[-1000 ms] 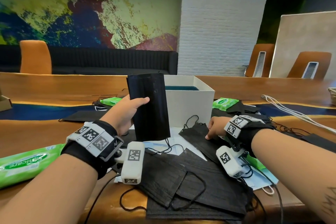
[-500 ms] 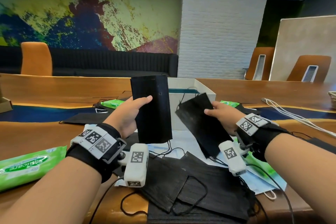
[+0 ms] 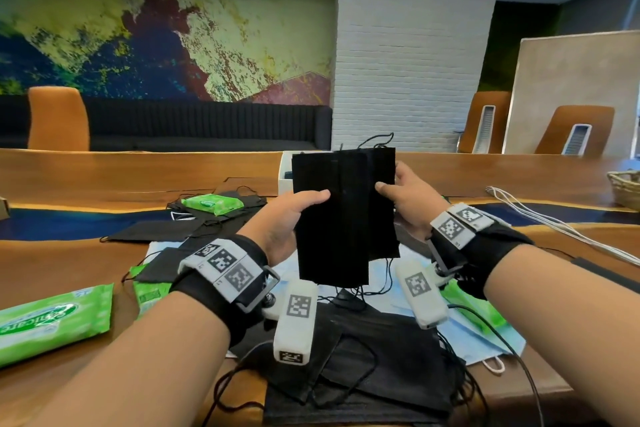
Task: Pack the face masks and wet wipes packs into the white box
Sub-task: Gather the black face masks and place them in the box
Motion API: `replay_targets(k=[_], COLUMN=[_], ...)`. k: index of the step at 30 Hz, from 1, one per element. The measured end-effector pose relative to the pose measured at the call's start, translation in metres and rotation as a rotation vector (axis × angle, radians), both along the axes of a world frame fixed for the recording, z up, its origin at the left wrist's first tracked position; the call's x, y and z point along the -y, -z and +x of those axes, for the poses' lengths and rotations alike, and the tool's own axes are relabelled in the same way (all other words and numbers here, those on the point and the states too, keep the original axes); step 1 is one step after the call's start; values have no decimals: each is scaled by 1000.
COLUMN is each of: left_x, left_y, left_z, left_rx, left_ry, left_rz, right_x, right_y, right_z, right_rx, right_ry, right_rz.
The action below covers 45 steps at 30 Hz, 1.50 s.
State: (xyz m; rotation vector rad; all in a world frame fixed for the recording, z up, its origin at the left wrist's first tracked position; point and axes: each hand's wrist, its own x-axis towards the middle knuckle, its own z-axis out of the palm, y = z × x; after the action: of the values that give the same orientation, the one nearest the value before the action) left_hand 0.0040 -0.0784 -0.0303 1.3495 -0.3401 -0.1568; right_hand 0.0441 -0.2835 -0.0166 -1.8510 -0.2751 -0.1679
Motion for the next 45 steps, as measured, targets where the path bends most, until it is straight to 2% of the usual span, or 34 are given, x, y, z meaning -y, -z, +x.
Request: replay_targets(k=[3,8,11,19,24,28,31,33,37,39,42,45], left_x=[1,4,13,35,30,26,24,20,15,18,33,47], left_y=[-2,-3,-2,10,18,20,20,17,6,2,-2,-1], left_z=[2,5,7,24,32,33,36,37,33,28,20,18], left_rx=[29,44,23,-20,-80,-100,-83,-92,-45,-17,24,49], left_ry=[-38,-75,-66,-166,-208,-226,-282,-308,-251,-195,-87,-83], left_rz=[10,-27,-22,-32,-143,-85,-57,-103,-148,-90,-11,34], right_x=[-3,-10,-13,-19,-5,1,7,17,36,38,28,17], right_y=[-7,-1,7,34,49,49,45,42,28,27,26,26], right_z=[-6,-8,-6,1,9,7,12,18,15,14,7,2], right_rx=[-1,-66,-103,-195,-174,-147,-115,-73,-56,-55,-64,-158], right_ry=[-44,-175,-214,-177,-94,-130,2,143,353,316,172,-10], right_rz=[-8,216,275,276,160,88,51,22,-70,-51,27,127])
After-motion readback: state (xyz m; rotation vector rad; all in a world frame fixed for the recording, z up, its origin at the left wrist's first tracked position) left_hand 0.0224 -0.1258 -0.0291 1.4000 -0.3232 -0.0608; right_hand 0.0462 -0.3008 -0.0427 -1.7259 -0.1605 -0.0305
